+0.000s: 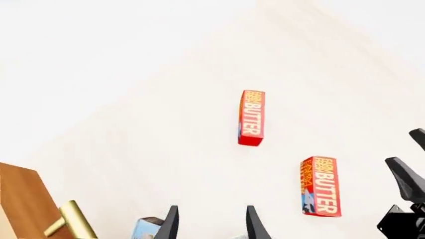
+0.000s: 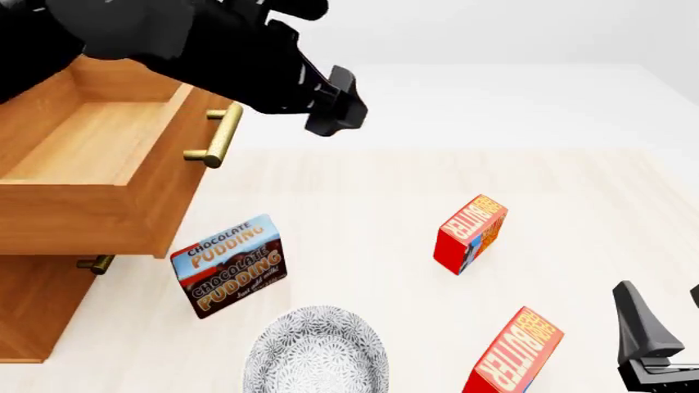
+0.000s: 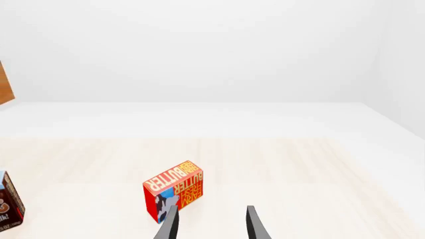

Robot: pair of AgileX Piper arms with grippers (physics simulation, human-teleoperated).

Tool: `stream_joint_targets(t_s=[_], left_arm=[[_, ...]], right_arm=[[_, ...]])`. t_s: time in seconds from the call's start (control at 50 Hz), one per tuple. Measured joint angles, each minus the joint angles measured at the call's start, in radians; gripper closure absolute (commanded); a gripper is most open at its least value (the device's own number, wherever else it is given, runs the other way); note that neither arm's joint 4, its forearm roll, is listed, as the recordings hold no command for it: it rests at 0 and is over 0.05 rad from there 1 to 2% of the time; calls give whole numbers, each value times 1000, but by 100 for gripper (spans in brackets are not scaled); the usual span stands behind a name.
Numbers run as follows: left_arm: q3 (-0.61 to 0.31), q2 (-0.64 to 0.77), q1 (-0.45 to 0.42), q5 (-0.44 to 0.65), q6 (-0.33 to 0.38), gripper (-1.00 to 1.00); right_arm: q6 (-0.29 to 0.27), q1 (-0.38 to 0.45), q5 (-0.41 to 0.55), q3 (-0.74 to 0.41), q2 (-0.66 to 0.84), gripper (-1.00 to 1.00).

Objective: Put the butter at the front in the top drawer of the cabinet and close it.

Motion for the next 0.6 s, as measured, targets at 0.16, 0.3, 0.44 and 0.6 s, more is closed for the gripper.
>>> stream_joint_targets(t_s=[0.16, 0.3, 0.44, 0.6], left_arm=[[-12, 56, -43, -43, 14, -100], [-27, 98, -70, -73, 22, -100], [-47, 154, -100, -104, 15, -100], [-84, 235, -117, -131, 5, -100]], right_arm=[[0, 0, 0, 1, -1, -100], [0, 0, 0, 1, -1, -100], [0, 0, 0, 1, -1, -100], [0, 0, 0, 1, -1, -100]])
